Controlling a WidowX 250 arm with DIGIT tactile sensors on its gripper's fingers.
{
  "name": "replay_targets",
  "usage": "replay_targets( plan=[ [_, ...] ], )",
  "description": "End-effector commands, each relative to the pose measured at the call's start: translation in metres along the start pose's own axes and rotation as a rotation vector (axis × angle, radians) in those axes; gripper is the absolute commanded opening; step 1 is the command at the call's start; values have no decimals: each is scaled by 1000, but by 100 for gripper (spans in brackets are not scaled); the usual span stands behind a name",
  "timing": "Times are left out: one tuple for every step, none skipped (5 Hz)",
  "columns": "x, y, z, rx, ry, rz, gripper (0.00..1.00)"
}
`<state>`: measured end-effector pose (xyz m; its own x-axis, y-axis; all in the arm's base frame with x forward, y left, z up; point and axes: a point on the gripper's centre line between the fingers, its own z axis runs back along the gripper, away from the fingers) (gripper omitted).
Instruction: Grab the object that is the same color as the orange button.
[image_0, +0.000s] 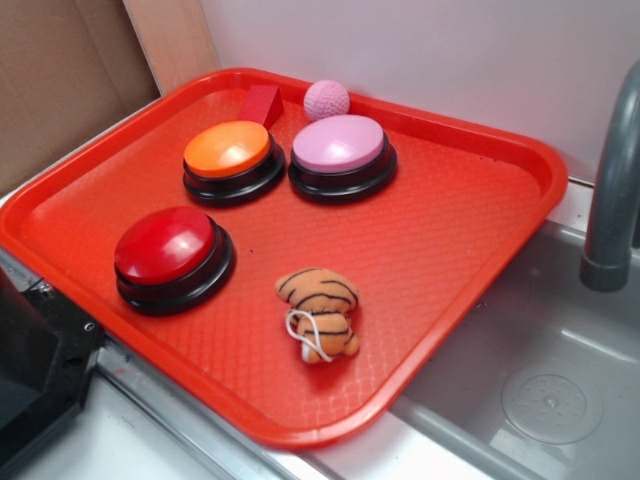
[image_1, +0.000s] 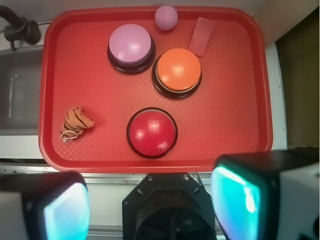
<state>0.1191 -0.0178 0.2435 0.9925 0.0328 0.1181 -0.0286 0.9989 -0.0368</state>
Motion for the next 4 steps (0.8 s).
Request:
replay_targets(
  plan=[
    [0, 0, 0, 0, 0, 0, 100],
    [0, -13, -9, 1, -8, 34, 100],
    [-2, -32, -24, -64, -18, 169, 100],
    [-3, -55, -41, -63, -43, 230, 100]
  ],
)
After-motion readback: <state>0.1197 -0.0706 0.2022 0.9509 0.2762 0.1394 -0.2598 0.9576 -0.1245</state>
